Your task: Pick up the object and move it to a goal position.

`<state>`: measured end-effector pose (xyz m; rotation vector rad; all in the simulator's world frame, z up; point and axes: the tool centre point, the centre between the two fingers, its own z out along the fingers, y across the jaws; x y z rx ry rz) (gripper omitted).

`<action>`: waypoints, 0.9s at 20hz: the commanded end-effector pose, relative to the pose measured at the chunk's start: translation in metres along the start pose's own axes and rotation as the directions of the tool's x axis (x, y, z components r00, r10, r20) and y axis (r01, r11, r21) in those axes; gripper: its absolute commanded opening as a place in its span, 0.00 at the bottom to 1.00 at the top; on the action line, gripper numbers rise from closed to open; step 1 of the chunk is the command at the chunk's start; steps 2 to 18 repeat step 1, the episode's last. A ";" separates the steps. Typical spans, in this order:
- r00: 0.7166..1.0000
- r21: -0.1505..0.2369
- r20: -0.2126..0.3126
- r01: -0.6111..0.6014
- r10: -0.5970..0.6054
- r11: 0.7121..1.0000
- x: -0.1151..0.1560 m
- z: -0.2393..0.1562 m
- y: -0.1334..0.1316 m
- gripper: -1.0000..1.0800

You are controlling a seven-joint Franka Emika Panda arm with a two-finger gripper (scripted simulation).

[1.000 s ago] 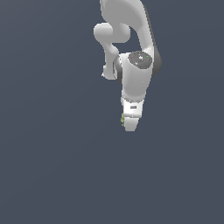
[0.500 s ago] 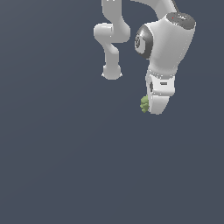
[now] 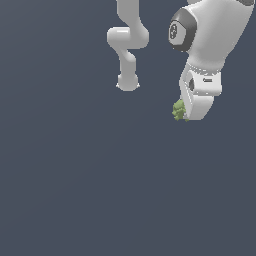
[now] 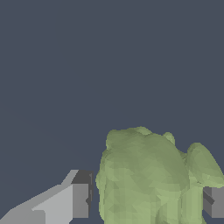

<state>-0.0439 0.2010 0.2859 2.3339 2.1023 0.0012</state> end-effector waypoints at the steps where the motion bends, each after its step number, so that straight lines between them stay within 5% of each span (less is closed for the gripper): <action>1: 1.000 0.001 0.000 -0.001 0.001 1.000 0.002 -0.002 0.000 0.00; 18: 1.000 0.001 0.000 -0.001 0.001 1.000 0.002 -0.002 0.000 0.00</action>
